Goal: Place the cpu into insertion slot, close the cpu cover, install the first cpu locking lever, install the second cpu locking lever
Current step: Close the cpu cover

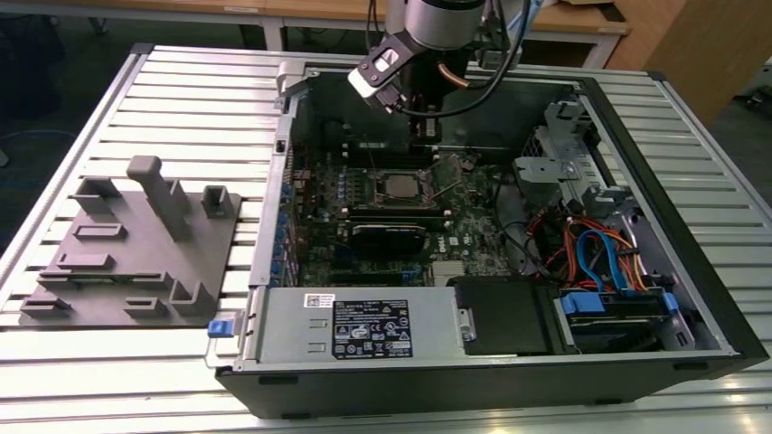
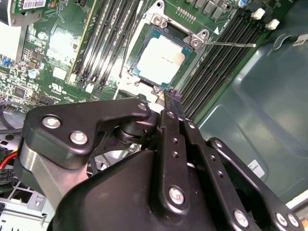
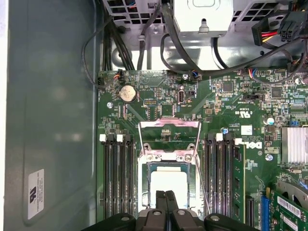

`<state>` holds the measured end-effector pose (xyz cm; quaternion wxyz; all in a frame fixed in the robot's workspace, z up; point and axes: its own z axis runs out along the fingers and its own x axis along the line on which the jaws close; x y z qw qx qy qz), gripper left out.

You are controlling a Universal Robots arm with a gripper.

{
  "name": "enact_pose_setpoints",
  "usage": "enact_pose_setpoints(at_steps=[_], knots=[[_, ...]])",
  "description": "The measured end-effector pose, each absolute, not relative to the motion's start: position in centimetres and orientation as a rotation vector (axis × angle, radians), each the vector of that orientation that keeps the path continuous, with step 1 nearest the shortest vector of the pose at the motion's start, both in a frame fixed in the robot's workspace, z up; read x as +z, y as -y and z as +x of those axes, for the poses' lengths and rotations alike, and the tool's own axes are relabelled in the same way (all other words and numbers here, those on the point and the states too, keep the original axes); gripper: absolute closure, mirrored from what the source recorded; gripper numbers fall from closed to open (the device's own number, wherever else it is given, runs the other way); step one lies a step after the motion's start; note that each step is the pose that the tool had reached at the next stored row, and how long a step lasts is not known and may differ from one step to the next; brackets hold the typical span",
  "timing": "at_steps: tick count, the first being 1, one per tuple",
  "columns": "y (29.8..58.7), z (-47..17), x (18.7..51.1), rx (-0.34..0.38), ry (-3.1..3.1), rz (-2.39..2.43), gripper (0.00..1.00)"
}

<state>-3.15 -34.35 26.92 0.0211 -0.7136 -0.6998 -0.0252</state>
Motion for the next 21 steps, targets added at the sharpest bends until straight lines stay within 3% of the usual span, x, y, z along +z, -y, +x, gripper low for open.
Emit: enact_pose_setpoints(at_steps=[21], knots=[[34.42, -2.78, 26.94, -0.078, 2.17, -2.212, 0.89]])
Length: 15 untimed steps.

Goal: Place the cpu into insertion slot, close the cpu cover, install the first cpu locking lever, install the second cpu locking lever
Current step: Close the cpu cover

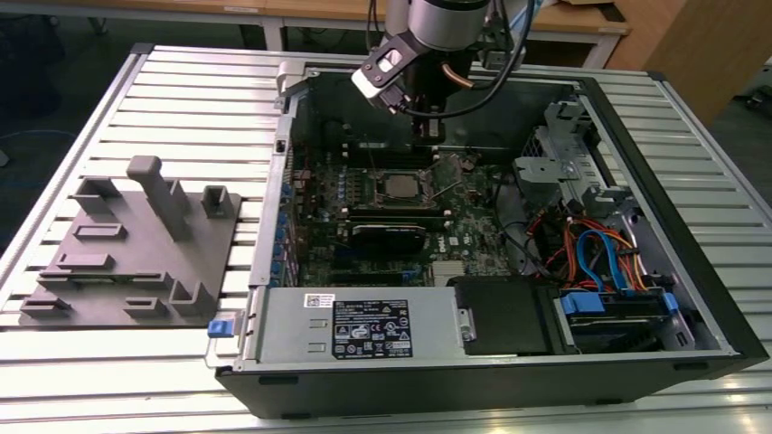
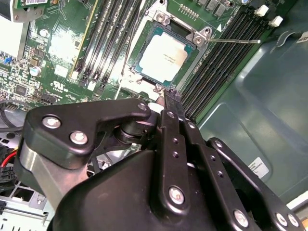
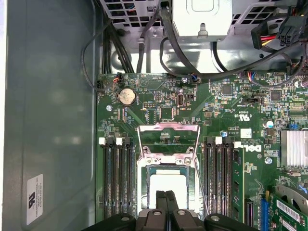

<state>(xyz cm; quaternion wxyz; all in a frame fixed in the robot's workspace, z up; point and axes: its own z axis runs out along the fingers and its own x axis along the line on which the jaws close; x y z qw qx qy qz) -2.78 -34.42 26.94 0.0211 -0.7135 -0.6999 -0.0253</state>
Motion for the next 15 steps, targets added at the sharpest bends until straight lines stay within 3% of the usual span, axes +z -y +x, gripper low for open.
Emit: enact_pose_setpoints(at_steps=[15], knots=[[34.73, -2.4, 27.17, -0.078, 2.171, -2.211, 0.89]])
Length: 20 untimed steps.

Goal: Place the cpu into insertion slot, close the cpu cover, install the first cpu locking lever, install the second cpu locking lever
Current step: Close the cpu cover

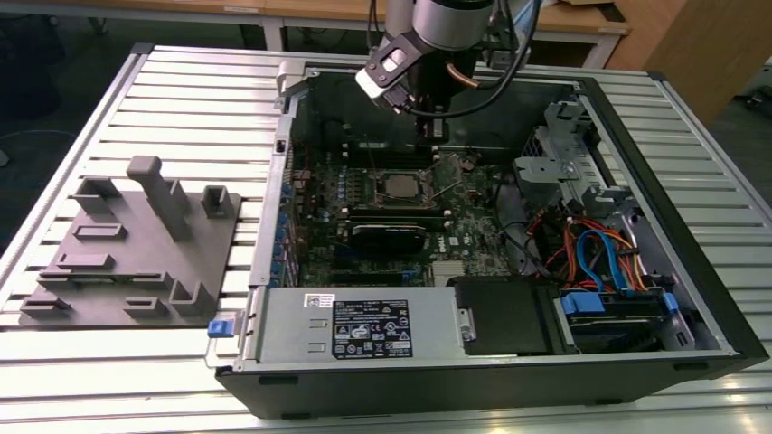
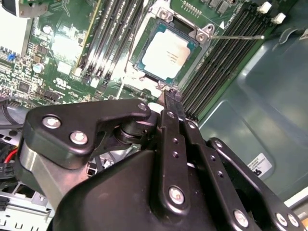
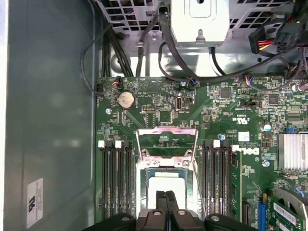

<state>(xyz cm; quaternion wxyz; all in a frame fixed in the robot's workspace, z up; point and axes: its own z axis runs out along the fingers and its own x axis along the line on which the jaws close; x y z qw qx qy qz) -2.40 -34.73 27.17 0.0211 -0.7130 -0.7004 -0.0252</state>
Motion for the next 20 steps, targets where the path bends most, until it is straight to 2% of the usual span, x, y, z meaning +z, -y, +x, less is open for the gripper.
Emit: enact_pose_setpoints(at_steps=[20], knots=[[34.93, -2.4, 27.54, -0.079, 2.171, -2.21, 0.89]])
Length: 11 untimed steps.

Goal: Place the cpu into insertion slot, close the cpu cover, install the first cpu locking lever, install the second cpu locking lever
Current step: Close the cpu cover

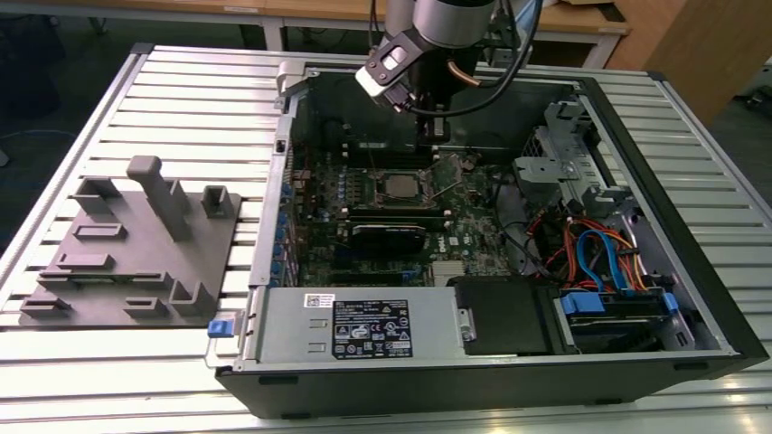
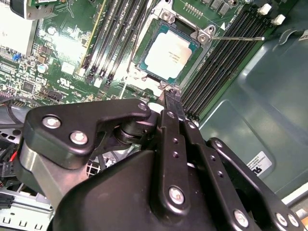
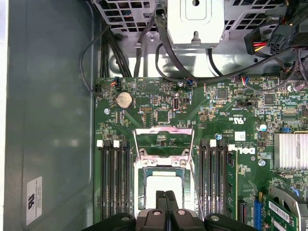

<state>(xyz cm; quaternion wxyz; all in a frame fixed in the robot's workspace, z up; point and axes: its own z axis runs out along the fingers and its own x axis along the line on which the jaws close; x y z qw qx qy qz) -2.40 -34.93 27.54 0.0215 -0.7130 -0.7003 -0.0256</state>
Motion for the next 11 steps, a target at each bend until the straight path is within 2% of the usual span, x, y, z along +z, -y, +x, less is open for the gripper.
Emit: enact_pose_setpoints(at_steps=[11], knots=[[34.93, -2.4, 27.76, -0.079, 2.171, -2.21, 0.89]])
